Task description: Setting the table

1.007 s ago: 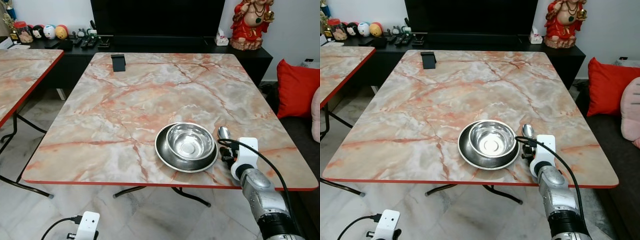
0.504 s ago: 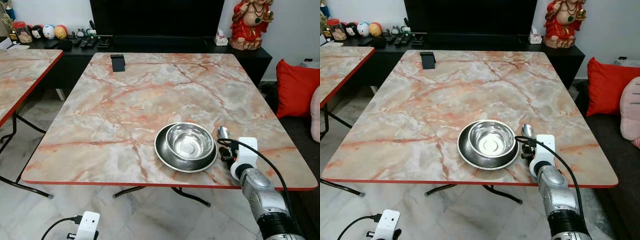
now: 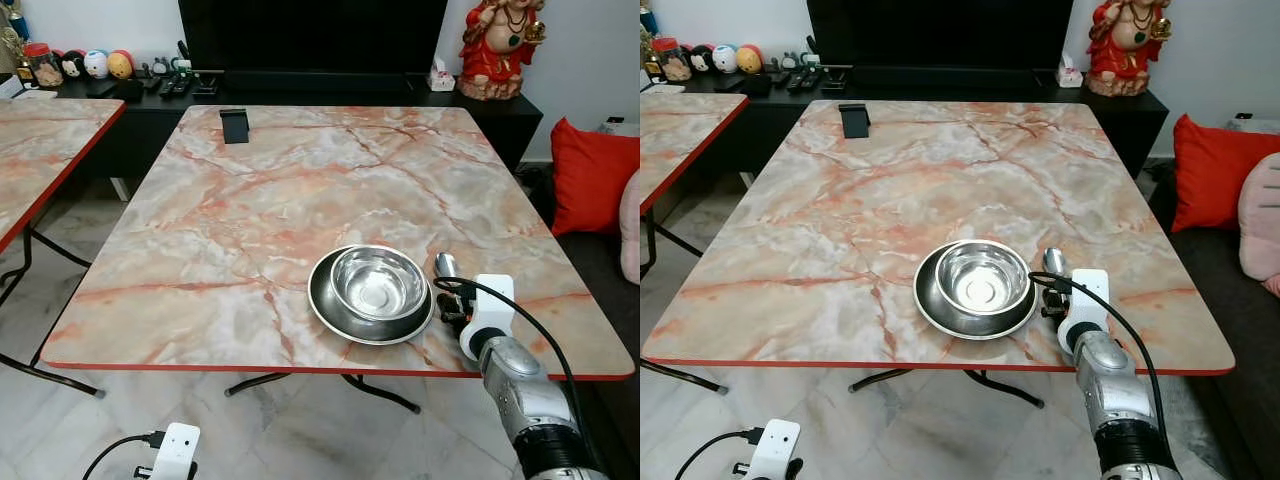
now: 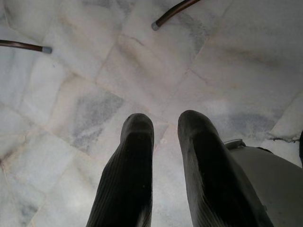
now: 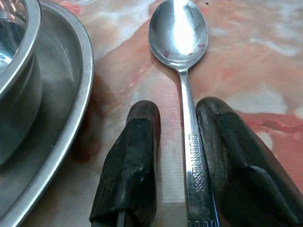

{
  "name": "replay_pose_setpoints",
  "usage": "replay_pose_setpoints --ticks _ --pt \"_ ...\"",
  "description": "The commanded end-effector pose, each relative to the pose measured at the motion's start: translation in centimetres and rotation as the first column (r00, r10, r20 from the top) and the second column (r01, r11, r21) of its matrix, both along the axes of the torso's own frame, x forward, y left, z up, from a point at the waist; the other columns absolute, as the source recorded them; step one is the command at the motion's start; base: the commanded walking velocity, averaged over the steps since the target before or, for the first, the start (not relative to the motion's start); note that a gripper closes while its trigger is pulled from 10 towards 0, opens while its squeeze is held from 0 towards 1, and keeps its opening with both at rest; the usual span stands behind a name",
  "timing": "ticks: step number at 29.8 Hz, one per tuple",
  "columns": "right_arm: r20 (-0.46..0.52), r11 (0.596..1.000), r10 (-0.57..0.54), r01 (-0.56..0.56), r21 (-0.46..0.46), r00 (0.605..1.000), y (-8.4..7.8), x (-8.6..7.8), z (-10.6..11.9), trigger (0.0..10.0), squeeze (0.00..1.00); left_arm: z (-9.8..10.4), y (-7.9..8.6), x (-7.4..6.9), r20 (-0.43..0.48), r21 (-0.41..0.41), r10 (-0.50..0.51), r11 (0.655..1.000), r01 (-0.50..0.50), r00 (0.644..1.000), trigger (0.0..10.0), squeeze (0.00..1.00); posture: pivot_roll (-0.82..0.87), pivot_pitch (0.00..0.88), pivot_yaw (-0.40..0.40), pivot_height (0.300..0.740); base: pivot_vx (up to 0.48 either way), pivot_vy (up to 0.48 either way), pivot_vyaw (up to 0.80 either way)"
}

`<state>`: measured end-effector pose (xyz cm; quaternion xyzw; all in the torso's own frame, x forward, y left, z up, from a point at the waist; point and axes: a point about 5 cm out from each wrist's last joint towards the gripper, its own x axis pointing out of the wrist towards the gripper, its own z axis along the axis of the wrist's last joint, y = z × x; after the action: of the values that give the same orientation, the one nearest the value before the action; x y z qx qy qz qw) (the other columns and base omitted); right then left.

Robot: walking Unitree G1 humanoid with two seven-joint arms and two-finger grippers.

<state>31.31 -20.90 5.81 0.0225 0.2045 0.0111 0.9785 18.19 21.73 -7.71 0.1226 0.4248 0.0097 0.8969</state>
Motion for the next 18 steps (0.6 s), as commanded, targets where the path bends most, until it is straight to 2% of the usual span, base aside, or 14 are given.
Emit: replay_pose_setpoints --ticks 1,10,18 --pt "-0.038 0.999 0.048 -0.046 0.028 0.998 1.13 -0.27 -0.71 10.0 0.00 -0.17 0.18 -0.34 -0.023 0.016 -0.011 1.000 0.011 1.000 10.0 0.00 0.02 0.000 -0.008 0.731 0.000 0.000 0.00" --pt "-0.042 0.999 0.046 -0.045 0.028 0.998 1.09 -0.32 -0.76 10.0 0.00 -0.23 0.26 -0.48 -0.029 0.017 -0.010 1.000 0.010 1.000 10.0 0.00 0.02 0.000 -0.008 0.731 0.000 0.000 0.00" --pt "0.001 0.999 0.024 -0.024 0.035 1.000 0.87 -0.09 -0.29 10.0 0.00 -0.25 0.45 -0.61 -0.032 0.018 -0.008 1.000 0.008 0.999 10.0 0.00 0.02 0.000 -0.008 0.731 0.000 0.000 0.00"
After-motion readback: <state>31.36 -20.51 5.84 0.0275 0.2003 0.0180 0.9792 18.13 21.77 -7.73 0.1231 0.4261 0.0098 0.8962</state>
